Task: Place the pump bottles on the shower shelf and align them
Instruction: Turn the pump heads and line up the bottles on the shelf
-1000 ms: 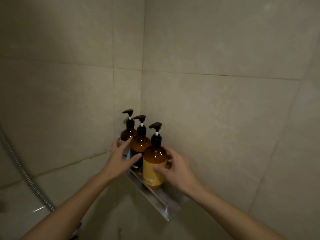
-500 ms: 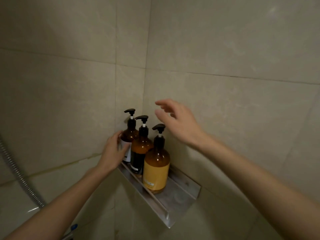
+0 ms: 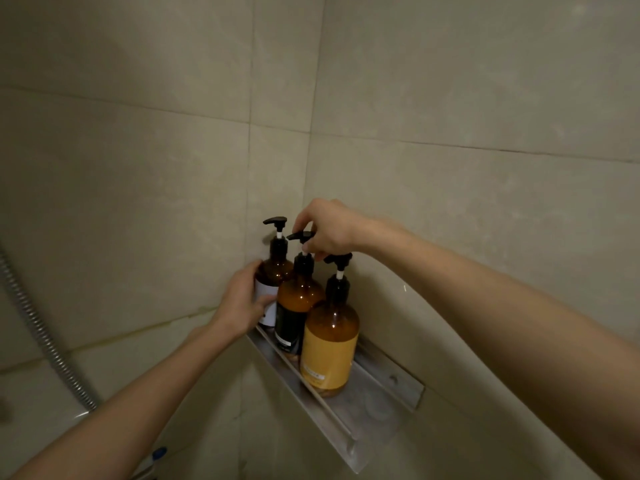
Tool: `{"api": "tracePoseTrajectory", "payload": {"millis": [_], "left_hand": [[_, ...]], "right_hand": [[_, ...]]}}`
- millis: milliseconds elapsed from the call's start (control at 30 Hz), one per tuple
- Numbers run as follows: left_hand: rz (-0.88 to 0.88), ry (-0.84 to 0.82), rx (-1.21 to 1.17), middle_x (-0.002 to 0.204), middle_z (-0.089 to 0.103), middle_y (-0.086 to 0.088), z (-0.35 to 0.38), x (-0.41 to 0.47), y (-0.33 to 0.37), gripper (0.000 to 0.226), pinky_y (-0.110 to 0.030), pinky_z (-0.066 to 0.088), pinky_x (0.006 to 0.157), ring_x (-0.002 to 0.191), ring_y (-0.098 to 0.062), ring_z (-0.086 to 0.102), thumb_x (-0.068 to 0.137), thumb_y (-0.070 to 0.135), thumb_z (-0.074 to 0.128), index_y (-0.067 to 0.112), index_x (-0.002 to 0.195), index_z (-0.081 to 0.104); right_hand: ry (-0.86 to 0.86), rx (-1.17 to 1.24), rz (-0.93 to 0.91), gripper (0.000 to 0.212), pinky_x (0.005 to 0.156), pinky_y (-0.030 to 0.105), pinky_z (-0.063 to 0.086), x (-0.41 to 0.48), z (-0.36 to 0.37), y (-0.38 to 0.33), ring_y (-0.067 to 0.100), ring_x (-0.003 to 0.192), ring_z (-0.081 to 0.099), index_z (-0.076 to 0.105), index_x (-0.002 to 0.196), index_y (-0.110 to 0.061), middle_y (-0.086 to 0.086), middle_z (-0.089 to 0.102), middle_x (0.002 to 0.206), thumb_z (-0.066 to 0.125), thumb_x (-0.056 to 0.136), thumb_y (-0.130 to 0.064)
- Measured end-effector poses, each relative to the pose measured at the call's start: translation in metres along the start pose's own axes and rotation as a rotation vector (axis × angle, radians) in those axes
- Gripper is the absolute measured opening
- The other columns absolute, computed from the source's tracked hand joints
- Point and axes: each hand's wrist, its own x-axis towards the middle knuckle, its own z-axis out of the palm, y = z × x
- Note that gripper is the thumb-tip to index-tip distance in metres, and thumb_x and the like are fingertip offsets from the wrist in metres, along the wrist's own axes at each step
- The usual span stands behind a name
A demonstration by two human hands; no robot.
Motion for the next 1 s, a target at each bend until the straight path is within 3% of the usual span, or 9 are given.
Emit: {"api": "tracePoseTrajectory", "payload": {"millis": [167,400,467,567,667,767,867,933,1000], "left_hand": [[0.015,0.022,0.003,0.107,0.054,0.013,0.001,-0.001,0.0,0.049,-0.024,0.038,0.087,0.105,-0.004,0.048,0.076,0.012,0.071,0.025,0.118,0.051],[0.01,0.097,0.065,0.113,0.061,-0.002,0.006,-0.008,0.003,0.047,-0.024,0.042,0.081,0.103,-0.012,0.054,0.076,0.014,0.072,0.016,0.119,0.052],[-0.001,0.088,0.072,0.115,0.06,-0.004,0.006,-0.008,0.003,0.048,-0.028,0.046,0.085,0.107,-0.015,0.055,0.077,0.017,0.071,0.015,0.121,0.051],[-0.07,0.013,0.097,0.125,0.053,-0.008,0.004,-0.009,0.001,0.054,-0.042,0.044,0.099,0.118,-0.022,0.049,0.081,0.023,0.068,0.018,0.129,0.043],[-0.114,0.12,0.129,0.138,0.04,-0.011,0.001,-0.021,0.004,0.057,-0.037,0.038,0.101,0.124,-0.024,0.043,0.089,0.032,0.057,0.017,0.139,0.033],[-0.04,0.255,0.026,0.135,0.036,-0.004,-0.002,-0.049,0.013,0.051,-0.031,0.044,0.091,0.115,-0.016,0.047,0.091,0.04,0.049,0.027,0.137,0.031],[0.071,0.222,-0.068,0.124,0.034,0.011,0.001,-0.079,0.023,0.048,-0.013,0.041,0.077,0.108,0.008,0.043,0.086,0.05,0.05,0.043,0.13,0.03],[0.078,0.191,-0.107,0.124,0.029,0.017,0.005,-0.086,0.026,0.054,-0.014,0.039,0.084,0.109,0.018,0.037,0.085,0.05,0.053,0.047,0.131,0.024],[0.026,0.174,-0.079,0.135,0.025,0.011,0.006,-0.081,0.026,0.066,-0.026,0.036,0.097,0.115,0.009,0.033,0.084,0.043,0.059,0.043,0.137,0.019]], "right_hand": [[0.007,0.045,-0.001,0.04,0.069,0.028,0.057,0.001,0.002,0.003,0.016,0.075,0.064,0.056,0.124,-0.013,0.007,0.061,0.099,0.064,0.085,-0.007],[0.039,0.068,-0.007,0.039,0.063,0.022,0.052,0.001,0.004,0.007,0.014,0.074,0.06,0.056,0.124,-0.013,0.009,0.062,0.105,0.062,0.086,-0.007],[0.035,0.06,-0.009,0.042,0.067,0.024,0.052,-0.001,0.004,0.006,0.016,0.08,0.06,0.054,0.127,-0.014,0.011,0.061,0.114,0.063,0.086,-0.008],[0.049,0.062,-0.001,0.05,0.088,0.033,0.049,-0.008,0.0,0.004,0.024,0.106,0.058,0.045,0.134,-0.015,0.012,0.054,0.13,0.062,0.088,-0.017],[0.119,0.084,0.01,0.05,0.082,0.029,0.048,-0.024,-0.011,0.001,0.023,0.106,0.058,0.045,0.133,-0.012,0.012,0.055,0.13,0.057,0.09,-0.034],[0.07,0.058,0.089,0.057,0.061,0.022,0.052,-0.047,-0.023,-0.001,0.015,0.084,0.061,0.048,0.129,-0.009,0.009,0.059,0.115,0.053,0.089,-0.05],[0.006,0.201,0.188,0.077,0.075,0.033,0.057,-0.076,-0.016,0.008,0.02,0.094,0.062,0.037,0.137,-0.011,0.009,0.056,0.118,0.054,0.081,-0.062],[0.0,0.314,0.246,0.088,0.085,0.034,0.052,-0.097,0.011,0.019,0.02,0.109,0.054,0.029,0.141,-0.015,0.01,0.049,0.134,0.063,0.074,-0.061],[0.011,0.432,0.267,0.09,0.076,0.017,0.044,-0.114,0.049,0.027,0.008,0.104,0.045,0.027,0.14,-0.018,0.003,0.047,0.136,0.073,0.071,-0.051]]}}
